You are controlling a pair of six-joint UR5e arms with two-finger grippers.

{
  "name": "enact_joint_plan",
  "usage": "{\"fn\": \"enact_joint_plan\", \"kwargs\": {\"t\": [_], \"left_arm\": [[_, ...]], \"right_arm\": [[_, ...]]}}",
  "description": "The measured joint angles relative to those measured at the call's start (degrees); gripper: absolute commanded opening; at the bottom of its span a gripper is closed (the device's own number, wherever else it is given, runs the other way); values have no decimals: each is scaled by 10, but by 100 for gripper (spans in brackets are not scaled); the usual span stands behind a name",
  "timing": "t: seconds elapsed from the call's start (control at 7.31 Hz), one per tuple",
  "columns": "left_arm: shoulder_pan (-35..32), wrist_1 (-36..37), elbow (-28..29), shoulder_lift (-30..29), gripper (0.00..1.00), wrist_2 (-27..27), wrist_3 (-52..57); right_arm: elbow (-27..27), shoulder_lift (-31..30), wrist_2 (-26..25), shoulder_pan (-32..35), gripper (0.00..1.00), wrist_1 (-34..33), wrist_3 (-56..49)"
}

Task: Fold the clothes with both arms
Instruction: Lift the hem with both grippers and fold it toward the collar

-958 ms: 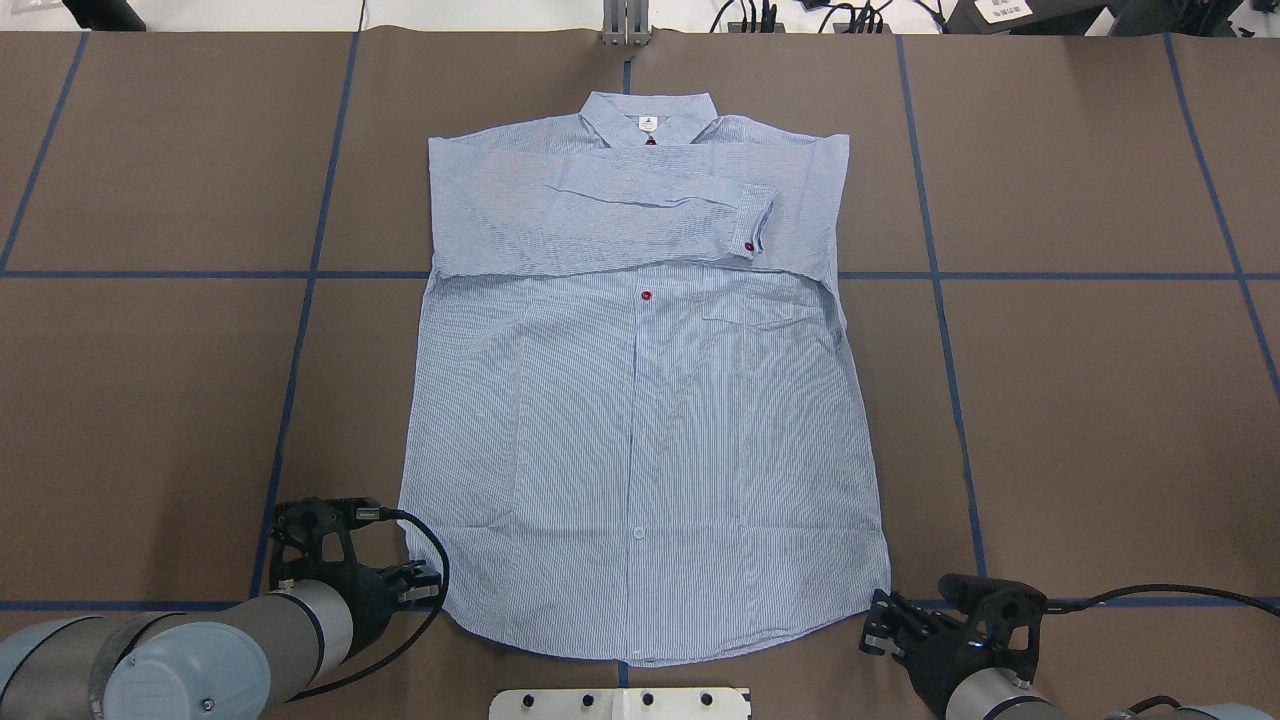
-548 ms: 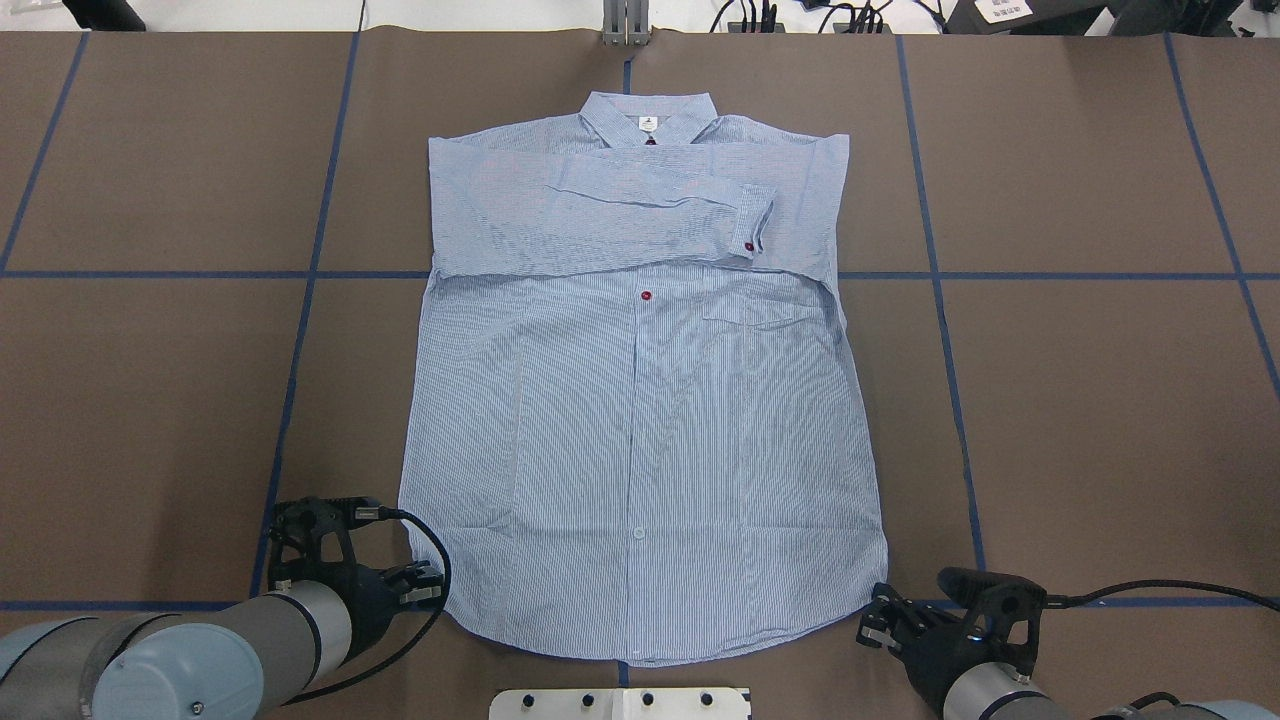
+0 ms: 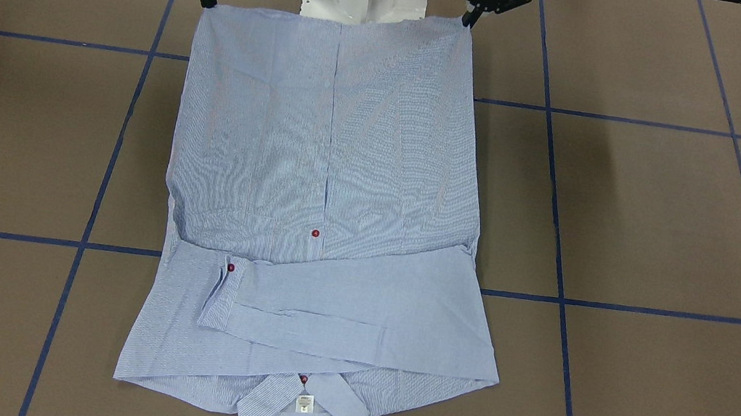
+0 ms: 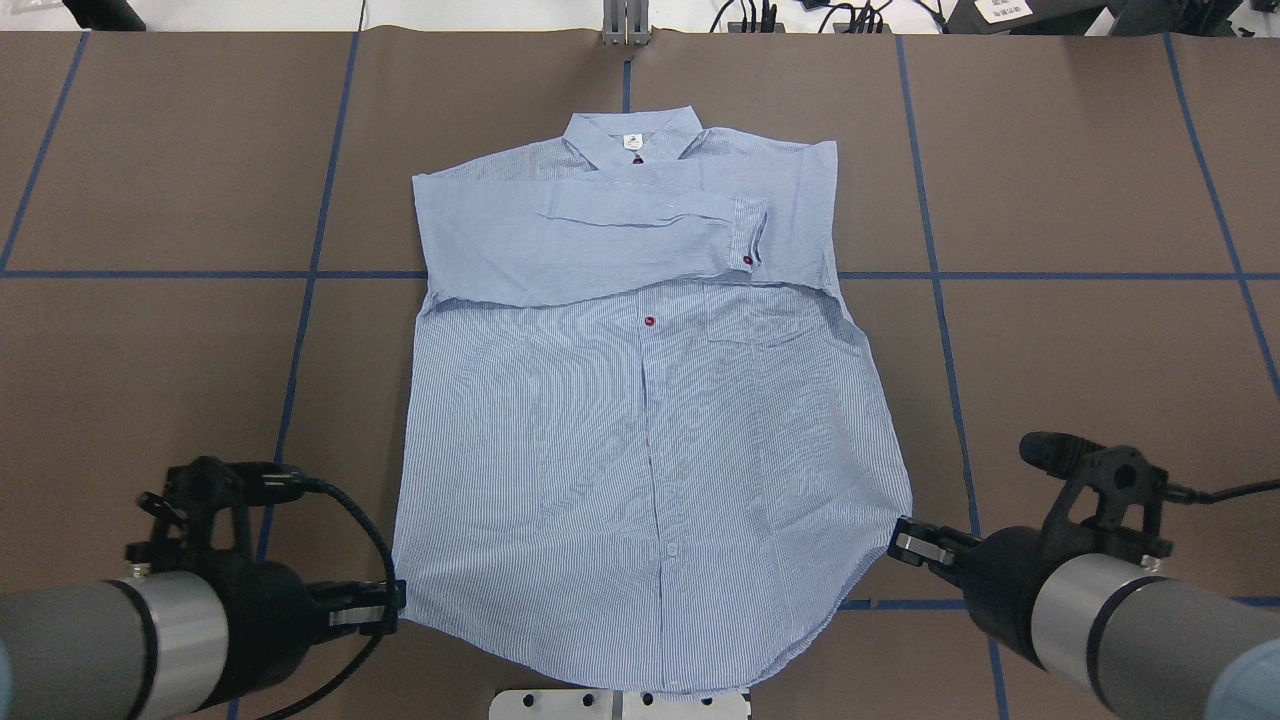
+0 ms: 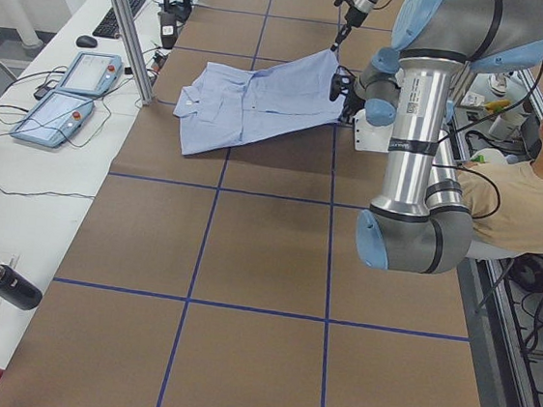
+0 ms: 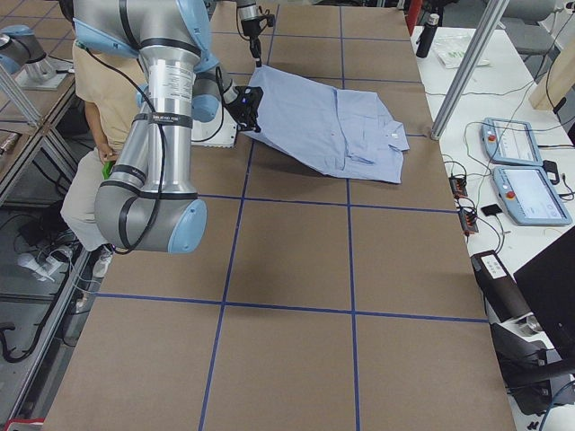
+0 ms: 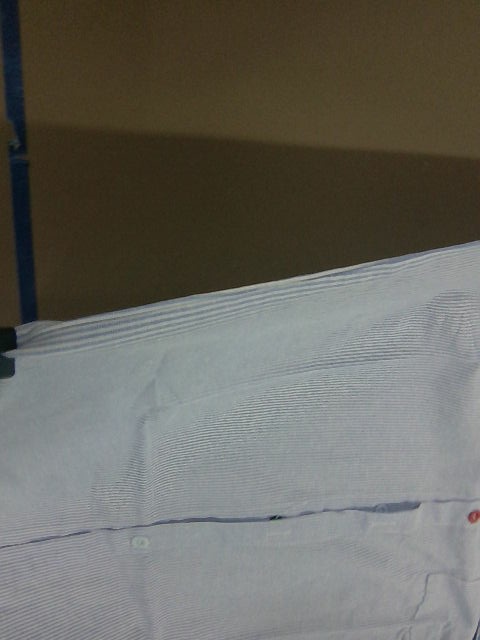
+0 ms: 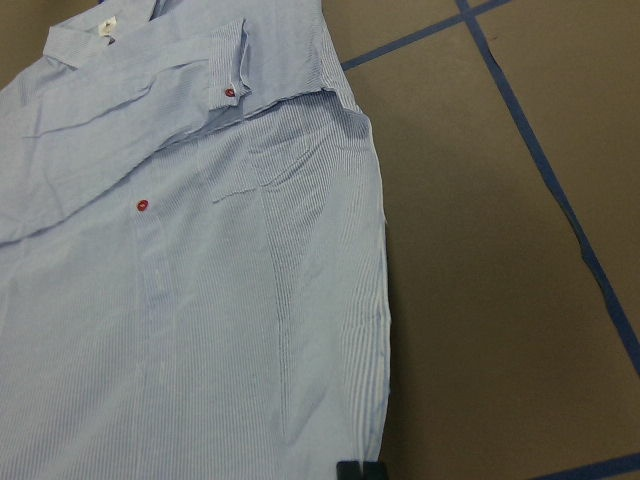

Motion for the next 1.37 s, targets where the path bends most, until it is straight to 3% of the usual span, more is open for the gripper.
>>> {"fn": "enact_joint_plan", "kwargs": {"t": [0.27, 0.55, 0.96, 1.1, 1.37], "left_arm": [[-31, 51, -88, -3, 0, -60, 9], [-101, 83, -70, -28, 0, -104, 77], [-217, 88, 131, -125, 0, -96, 156], [-242, 87, 170, -140, 0, -73, 172], [-293, 85, 193, -161, 0, -51, 192]], "right_arm": [[71, 85, 81, 42, 0, -135, -13], [61, 144, 115, 88, 0, -180, -67], [-89, 238, 118, 183, 0, -161, -144], [-145, 248, 118, 225, 0, -122, -170], [-226, 257, 154, 312, 0, -44, -210]]}}
